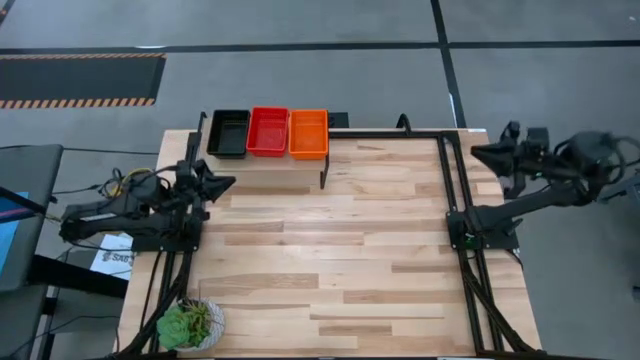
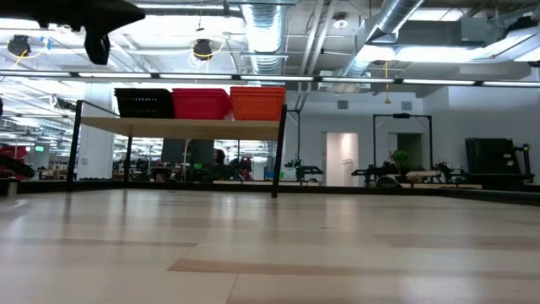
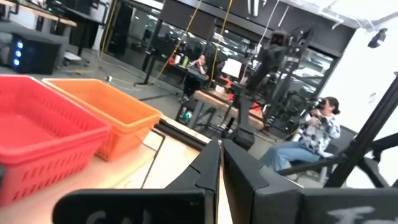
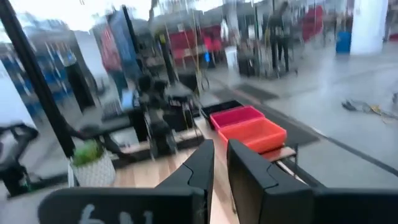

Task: Stack baskets on shelf by color
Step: Return to Home Position

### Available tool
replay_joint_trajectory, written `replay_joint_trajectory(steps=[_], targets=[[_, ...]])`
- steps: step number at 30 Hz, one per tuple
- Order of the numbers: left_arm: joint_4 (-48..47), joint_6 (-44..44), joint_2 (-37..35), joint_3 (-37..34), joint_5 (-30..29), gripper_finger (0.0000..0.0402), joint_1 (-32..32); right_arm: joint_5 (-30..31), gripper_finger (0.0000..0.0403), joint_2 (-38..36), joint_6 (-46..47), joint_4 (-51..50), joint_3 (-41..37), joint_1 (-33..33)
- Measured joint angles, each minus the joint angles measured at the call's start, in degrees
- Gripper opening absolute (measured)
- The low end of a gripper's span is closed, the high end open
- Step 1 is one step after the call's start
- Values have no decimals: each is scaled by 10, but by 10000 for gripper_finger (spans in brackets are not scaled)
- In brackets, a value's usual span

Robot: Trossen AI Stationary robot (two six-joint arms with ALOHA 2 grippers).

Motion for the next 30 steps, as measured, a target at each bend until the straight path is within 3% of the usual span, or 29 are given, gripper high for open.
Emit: replay_joint_trajectory(steps=[7,10,13,16,24,30], targets=[[-25,0,-64,-38,1,6,0,0,69,-231,3,138,-257,0],[-28,-5,-93,-68,1,6,0,5,69,-227,19,104,-302,-1],[-11,-24,-102,-106,5,6,-1,9,69,-199,22,163,-339,-5],[12,-39,-89,-133,16,6,-3,-1,69,-209,33,139,-392,-4],[70,-56,-100,-201,20,6,-25,5,69,-231,51,280,-494,-5],[85,-44,-93,-208,15,6,-45,1,69,-231,62,361,-567,-4]])
